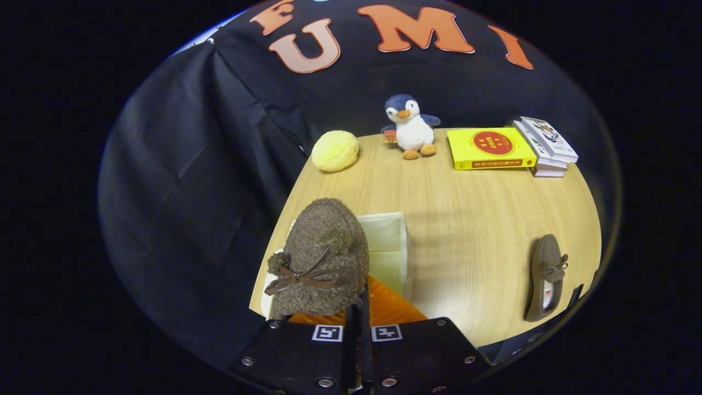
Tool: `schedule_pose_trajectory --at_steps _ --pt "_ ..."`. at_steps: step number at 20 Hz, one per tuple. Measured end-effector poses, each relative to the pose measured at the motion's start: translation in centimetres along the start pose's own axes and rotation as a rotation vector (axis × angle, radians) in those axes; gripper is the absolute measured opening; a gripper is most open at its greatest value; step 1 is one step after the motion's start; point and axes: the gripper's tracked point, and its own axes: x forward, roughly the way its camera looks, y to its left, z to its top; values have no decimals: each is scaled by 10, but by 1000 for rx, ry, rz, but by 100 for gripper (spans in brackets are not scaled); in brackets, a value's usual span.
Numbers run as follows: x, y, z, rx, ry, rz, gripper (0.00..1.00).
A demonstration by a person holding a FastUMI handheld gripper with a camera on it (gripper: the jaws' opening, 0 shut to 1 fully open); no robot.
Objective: Open the storage box then place both shoes into the box .Put the left shoe in first, then the right shoe, with the right side of both shoes facing outward in a uniform manner.
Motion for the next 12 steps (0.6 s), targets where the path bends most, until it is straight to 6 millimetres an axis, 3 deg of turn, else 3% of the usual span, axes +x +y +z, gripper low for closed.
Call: schedule_pose_trajectory --at_steps 8,12 --pt "74 22 -52 14 201 -109 8" --pt "81 45 -78 56 301 -28 15"
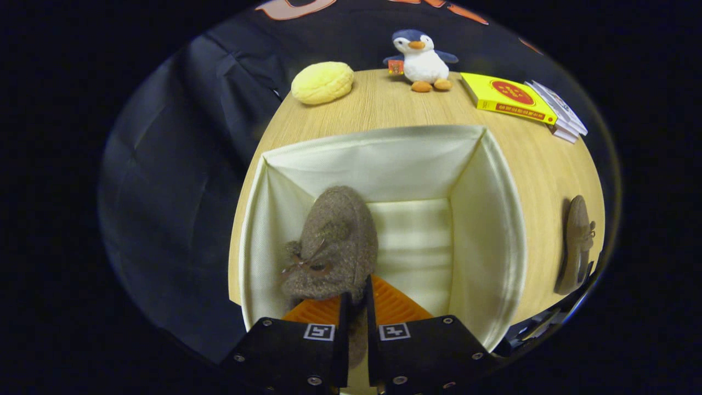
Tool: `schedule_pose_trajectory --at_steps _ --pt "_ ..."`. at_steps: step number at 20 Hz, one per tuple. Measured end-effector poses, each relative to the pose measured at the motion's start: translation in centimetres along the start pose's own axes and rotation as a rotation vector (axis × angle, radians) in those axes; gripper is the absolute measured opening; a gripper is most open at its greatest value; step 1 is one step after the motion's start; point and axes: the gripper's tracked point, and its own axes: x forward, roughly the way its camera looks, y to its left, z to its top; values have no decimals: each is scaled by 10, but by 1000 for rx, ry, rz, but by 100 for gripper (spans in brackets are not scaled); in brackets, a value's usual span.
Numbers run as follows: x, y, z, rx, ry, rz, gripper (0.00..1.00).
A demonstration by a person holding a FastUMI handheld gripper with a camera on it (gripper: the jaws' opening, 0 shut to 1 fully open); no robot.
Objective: Open the storage box then place both shoes into the box .Put the left shoe in first, then the right shoe, with the right side of both shoes facing outward in a uniform manner.
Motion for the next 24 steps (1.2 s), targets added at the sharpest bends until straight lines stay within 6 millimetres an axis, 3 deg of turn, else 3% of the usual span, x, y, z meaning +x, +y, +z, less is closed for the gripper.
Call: schedule_pose_trajectory --at_steps 3,6,10,13,18,21,24 --pt "-15 1 0 -55 -2 74 32" --pt "-51 2 6 -63 -34 173 49" --pt "-111 -37 26 -102 -155 252 69" --pt "-147 -94 38 -123 -255 237 84" --pt "-178 -222 50 -118 -421 114 94" --pt "-180 -296 35 -132 -454 27 96" --pt "-159 -363 4 -145 -405 -69 96"
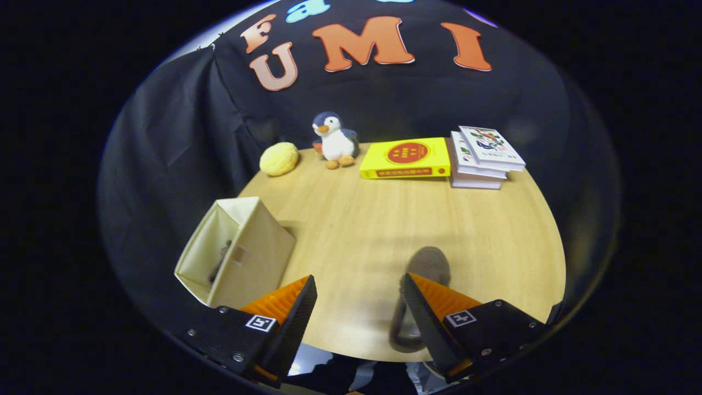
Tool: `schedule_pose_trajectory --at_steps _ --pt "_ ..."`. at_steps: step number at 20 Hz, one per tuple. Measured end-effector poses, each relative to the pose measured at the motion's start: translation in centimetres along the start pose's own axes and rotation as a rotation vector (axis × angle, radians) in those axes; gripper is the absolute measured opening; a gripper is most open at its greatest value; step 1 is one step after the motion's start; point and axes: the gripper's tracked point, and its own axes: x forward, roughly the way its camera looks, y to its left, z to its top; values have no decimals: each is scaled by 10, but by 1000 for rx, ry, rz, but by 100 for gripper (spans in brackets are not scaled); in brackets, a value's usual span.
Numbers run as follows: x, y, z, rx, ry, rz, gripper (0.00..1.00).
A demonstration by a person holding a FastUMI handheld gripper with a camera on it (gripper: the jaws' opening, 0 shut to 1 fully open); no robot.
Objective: Open the storage box then place both shoes into the box .Put the left shoe in first, then the right shoe, with the right side of both shoes facing outward in a uniform manner.
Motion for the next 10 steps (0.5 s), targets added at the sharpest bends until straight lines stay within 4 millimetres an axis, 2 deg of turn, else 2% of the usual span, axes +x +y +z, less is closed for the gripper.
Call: schedule_pose_trajectory --at_steps 2,5,8,10 --pt "9 -34 -29 -5 35 -45 96" --pt "26 -67 -64 7 89 -75 91" --pt "50 -89 -75 9 94 -98 84" --pt "68 -97 -73 21 82 -103 74"
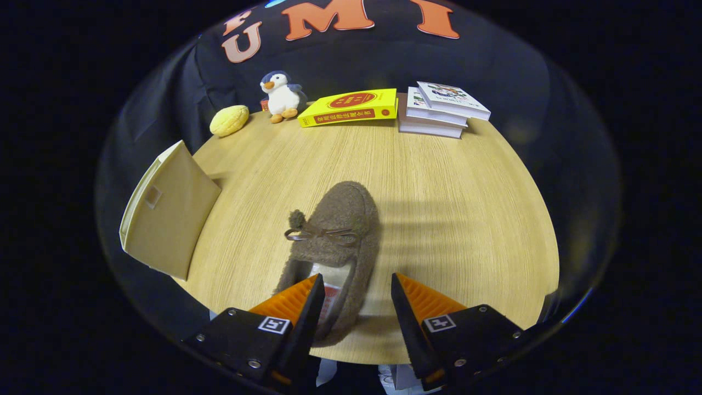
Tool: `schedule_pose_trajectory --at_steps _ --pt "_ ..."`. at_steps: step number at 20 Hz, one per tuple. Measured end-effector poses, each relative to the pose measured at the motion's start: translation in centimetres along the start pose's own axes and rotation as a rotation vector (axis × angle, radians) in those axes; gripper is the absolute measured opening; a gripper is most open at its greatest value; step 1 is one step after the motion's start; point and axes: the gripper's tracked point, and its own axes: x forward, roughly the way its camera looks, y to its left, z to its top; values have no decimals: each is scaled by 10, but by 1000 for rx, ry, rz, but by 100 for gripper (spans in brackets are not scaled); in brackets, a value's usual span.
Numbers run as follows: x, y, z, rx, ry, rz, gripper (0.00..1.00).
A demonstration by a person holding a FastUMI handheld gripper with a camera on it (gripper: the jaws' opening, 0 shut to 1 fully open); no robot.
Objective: Open the storage box then place both shoes into the box .Put the left shoe in first, then the right shoe, with the right side of both shoes facing outward in a uniform manner.
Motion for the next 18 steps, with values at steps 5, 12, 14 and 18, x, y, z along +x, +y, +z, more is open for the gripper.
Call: schedule_pose_trajectory --at_steps 5,12,14,18 --pt "32 6 13 52 -58 19 38" --pt "33 -8 7 133 -25 -23 5" --pt "22 -1 12 201 -11 -28 4" --pt "-19 35 38 274 -44 -57 4"
